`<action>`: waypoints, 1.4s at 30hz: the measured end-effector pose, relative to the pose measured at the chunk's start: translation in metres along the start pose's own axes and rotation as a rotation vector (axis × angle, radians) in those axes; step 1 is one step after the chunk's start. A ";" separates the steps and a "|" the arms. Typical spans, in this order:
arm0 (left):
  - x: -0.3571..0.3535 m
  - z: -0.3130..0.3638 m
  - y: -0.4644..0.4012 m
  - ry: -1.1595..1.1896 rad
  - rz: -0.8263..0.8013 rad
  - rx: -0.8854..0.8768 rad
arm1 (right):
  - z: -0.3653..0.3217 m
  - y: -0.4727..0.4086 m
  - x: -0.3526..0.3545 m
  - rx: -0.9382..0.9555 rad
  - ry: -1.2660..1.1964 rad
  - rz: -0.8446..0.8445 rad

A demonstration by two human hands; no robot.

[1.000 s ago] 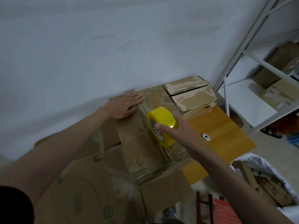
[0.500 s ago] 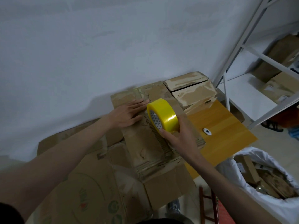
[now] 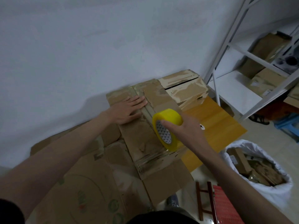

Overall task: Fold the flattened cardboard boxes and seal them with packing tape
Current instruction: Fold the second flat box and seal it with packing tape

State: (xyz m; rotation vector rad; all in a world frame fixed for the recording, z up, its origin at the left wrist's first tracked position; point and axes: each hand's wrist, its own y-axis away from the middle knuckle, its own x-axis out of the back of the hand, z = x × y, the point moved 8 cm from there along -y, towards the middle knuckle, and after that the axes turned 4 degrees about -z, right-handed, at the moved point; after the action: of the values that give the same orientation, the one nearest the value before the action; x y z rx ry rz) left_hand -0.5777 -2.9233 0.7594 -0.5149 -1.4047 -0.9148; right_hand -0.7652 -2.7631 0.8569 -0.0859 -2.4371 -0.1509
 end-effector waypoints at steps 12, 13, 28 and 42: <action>-0.011 0.064 0.024 0.023 0.076 -0.082 | 0.010 0.012 -0.010 -0.037 -0.142 -0.071; -0.011 0.063 0.022 0.006 0.085 -0.072 | 0.015 0.014 -0.010 -0.029 -0.163 -0.059; -0.008 0.053 0.000 -0.030 0.073 0.031 | 0.032 0.036 0.005 0.107 -0.156 0.200; -0.005 0.076 0.009 -0.035 0.043 -0.025 | 0.023 0.049 0.016 0.028 -0.040 0.183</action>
State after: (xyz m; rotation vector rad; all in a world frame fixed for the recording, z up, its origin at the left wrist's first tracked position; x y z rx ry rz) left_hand -0.6167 -2.8576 0.7672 -0.5803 -1.4102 -0.8929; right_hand -0.7875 -2.7108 0.8540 -0.3005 -2.4552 -0.0329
